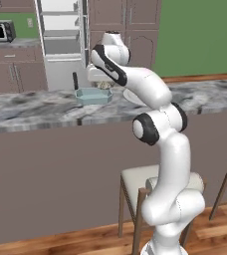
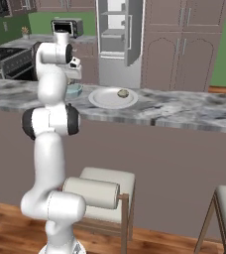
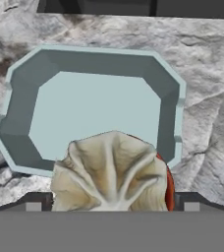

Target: Place two dumplings into each of the tupperware containers and then place the containers in the fridge.

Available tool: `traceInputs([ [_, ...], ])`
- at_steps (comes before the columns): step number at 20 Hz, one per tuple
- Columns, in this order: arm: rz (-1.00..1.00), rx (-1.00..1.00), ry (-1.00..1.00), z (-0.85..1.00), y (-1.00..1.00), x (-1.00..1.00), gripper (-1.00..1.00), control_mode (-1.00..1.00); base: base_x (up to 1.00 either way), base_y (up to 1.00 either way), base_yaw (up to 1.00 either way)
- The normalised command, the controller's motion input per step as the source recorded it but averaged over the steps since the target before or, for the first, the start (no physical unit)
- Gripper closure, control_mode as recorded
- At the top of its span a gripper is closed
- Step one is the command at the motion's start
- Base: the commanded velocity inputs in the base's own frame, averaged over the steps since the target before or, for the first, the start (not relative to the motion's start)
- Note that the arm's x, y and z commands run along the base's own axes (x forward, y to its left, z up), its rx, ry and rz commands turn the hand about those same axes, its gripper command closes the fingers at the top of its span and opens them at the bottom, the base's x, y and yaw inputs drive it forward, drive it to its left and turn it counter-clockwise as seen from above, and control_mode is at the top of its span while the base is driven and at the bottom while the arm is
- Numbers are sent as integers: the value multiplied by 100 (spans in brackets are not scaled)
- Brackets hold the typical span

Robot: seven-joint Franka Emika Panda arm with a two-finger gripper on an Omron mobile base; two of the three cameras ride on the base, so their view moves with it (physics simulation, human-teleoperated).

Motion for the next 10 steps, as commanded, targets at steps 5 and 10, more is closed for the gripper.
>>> traceInputs([
  [5, 0, 0, 2, -17, 0, 36, 100, -100, 0, 0, 0],
  [10, 0, 0, 5, -24, 0, 3, 100, -100, 0, 0, 0],
])
